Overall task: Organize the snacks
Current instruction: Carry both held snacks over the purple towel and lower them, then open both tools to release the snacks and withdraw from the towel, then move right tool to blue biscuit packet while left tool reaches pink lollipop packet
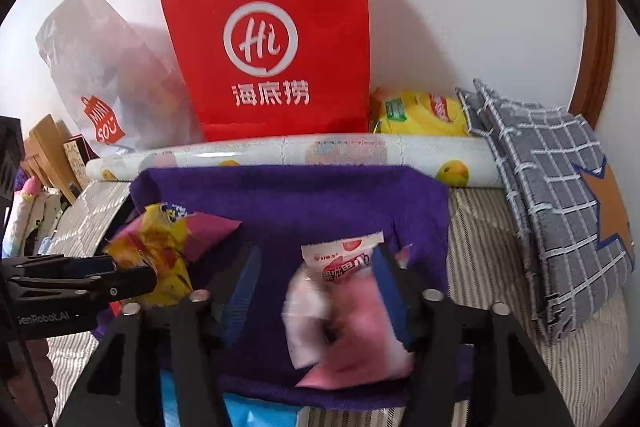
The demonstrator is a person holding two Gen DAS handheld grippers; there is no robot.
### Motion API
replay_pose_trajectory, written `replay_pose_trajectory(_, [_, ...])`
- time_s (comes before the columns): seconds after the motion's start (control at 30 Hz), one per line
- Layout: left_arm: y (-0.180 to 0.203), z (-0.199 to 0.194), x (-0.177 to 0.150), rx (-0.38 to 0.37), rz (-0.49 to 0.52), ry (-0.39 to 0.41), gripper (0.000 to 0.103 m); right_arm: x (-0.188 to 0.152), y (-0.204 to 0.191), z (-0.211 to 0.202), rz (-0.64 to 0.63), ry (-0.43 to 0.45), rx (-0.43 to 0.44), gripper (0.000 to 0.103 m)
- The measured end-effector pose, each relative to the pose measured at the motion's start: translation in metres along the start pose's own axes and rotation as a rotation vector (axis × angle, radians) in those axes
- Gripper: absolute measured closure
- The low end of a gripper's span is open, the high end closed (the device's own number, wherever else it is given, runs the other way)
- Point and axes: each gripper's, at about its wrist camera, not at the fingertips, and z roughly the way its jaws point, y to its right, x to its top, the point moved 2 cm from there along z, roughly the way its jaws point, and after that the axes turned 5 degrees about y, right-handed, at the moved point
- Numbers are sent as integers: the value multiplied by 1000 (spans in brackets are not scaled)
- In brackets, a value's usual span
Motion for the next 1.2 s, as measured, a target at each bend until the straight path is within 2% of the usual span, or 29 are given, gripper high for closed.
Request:
replay_pose_trajectory(0.1, [0,-12,-2,-5,-4,14,35,3,-7,-19,-31,35,-18,26])
replay_pose_trajectory(0.17, [0,-24,-5,-2,4,28,34,4,-10,-31,-41,47,-35,25])
replay_pose_trajectory(0.27, [-2,-42,-12,13,9,47,32,3,-13,-44,-44,34,-51,18])
replay_pose_trajectory(0.47, [-10,-77,-31,57,-2,63,30,-8,-11,-77,17,23,-77,14])
replay_pose_trajectory(0.6, [-18,-101,-47,99,-22,96,23,-19,-12,-100,19,24,-119,13])
replay_pose_trajectory(0.73, [-22,-119,-67,139,-29,106,19,-34,-15,-127,18,62,-102,13])
replay_pose_trajectory(0.87, [-22,-131,-89,139,-1,122,19,-48,-18,-144,42,81,-63,13])
replay_pose_trajectory(0.93, [-21,-136,-100,113,21,146,19,-56,-20,-150,54,67,-47,13])
replay_pose_trajectory(1.07, [-22,-144,-117,110,34,203,19,-76,-22,-156,44,50,-90,13])
replay_pose_trajectory(1.2, [-27,-150,-131,116,17,253,19,-99,-29,-154,23,-32,-81,13])
